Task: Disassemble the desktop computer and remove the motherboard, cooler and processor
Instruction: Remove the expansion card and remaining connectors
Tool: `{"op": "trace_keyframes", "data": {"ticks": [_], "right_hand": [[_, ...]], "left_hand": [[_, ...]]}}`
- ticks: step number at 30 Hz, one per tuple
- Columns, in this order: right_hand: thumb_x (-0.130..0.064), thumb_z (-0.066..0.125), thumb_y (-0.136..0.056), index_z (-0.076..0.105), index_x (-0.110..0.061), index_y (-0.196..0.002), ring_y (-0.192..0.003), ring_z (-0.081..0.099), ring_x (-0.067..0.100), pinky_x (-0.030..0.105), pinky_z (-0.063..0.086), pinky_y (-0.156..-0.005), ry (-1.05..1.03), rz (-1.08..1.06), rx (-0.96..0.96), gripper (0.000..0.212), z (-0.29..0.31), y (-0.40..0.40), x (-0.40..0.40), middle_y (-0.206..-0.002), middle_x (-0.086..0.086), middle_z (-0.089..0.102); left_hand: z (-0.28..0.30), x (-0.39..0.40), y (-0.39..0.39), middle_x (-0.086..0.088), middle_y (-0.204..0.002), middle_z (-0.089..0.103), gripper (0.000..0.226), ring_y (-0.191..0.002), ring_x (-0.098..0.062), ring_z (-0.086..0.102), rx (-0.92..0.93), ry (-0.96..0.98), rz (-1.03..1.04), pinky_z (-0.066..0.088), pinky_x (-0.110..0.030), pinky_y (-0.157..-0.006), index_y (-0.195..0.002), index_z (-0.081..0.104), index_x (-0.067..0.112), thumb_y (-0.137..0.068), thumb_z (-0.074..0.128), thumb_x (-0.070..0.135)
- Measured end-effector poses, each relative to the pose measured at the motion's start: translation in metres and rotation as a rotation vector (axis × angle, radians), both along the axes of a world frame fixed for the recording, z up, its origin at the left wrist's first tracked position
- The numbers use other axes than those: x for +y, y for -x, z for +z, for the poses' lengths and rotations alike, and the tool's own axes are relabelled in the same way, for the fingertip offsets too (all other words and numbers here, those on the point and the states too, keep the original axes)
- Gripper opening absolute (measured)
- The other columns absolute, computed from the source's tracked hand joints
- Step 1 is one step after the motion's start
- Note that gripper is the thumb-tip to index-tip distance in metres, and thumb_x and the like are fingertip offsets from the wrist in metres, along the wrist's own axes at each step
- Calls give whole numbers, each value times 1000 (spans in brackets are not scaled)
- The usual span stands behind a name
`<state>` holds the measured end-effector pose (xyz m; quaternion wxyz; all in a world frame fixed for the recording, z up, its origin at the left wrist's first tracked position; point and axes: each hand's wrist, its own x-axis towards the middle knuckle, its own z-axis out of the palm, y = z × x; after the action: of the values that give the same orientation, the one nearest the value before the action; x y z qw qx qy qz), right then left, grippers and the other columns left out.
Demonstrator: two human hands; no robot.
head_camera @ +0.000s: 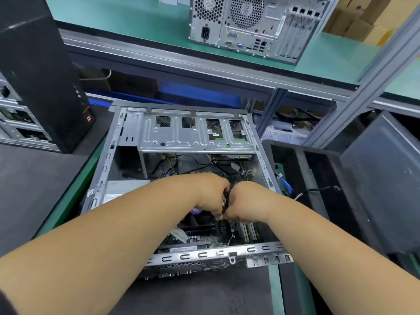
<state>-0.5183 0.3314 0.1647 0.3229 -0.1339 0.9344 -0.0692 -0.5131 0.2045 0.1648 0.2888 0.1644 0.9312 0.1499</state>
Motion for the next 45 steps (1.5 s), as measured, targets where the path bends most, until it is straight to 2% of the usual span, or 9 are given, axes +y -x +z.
{"op": "trace_keyframes", "data": {"ticks": [8, 12, 19, 23, 28, 32, 38, 42, 45], "right_hand": [[-19, 57, -92, 69, -11, -99, -57, 55, 10, 20, 44, -52, -211, 241, -226, 16, 2, 0, -5, -72, -4, 61], [-17, 57, -97, 68, 0, -101, -76, 66, 26, 36, 58, -79, -228, 133, -322, 21, -20, 8, -10, -94, 13, 73], [-20, 63, -94, 63, -6, -70, -28, 47, 10, 16, 40, -37, -329, 9, -461, 28, -52, 10, -18, -41, -1, 56], [-16, 66, -89, 65, -9, -70, -31, 46, 10, 14, 39, -35, -410, 54, -354, 21, -56, 6, -23, -53, 0, 59], [-14, 59, -93, 70, -3, -110, -58, 49, 19, 24, 42, -46, -524, 288, -349, 23, -47, 4, -32, -89, 10, 63], [-10, 53, -94, 60, -8, -89, -61, 43, 21, 27, 39, -57, -582, 415, -337, 10, -47, 3, -35, -74, 7, 50], [-16, 54, -95, 66, -4, -104, -76, 49, 26, 30, 43, -70, -563, 430, -345, 19, -51, 3, -31, -84, 10, 56], [-14, 50, -95, 56, -9, -74, -58, 42, 20, 27, 42, -61, -611, 484, -348, 23, -50, 4, -32, -69, 7, 48], [-12, 47, -96, 58, -7, -85, -56, 39, 17, 26, 35, -49, -612, 513, -354, 16, -49, 3, -33, -70, 6, 46]], "left_hand": [[-13, -17, 12, -2, -72, 59, 11, -54, -16, 48, -91, -180, 105, 43, -24, -54, -85, 67, 11, -78, 61, 17], [-18, -13, 17, -4, -63, 46, 11, -56, -20, 40, -81, -137, 146, 36, -30, -57, -73, 59, 15, -77, 58, 26], [-26, -14, 23, 0, -44, 58, 22, -49, -20, 56, -117, -39, 151, 44, -23, -50, -52, 58, 13, -70, 64, 25], [-27, -13, 21, 3, -36, 54, 25, -40, -16, 53, -104, 3, 134, 41, -19, -45, -46, 56, 13, -68, 60, 24], [-27, -13, 21, 5, -30, 48, 27, -34, -14, 47, -97, 0, 135, 41, -19, -44, -43, 53, 16, -67, 61, 24], [-26, -13, 22, 3, -33, 50, 24, -34, -16, 50, -130, -30, 154, 42, -20, -45, -46, 54, 15, -66, 63, 23], [-24, -13, 21, 4, -32, 51, 24, -41, -18, 52, -118, -18, 146, 40, -21, -45, -45, 55, 15, -66, 64, 24], [-24, -13, 21, 4, -32, 50, 26, -41, -18, 52, -125, -11, 144, 40, -21, -45, -43, 55, 15, -65, 65, 24], [-23, -13, 21, 5, -32, 49, 27, -40, -18, 52, -134, -7, 149, 39, -21, -43, -43, 54, 15, -65, 66, 25]]}}
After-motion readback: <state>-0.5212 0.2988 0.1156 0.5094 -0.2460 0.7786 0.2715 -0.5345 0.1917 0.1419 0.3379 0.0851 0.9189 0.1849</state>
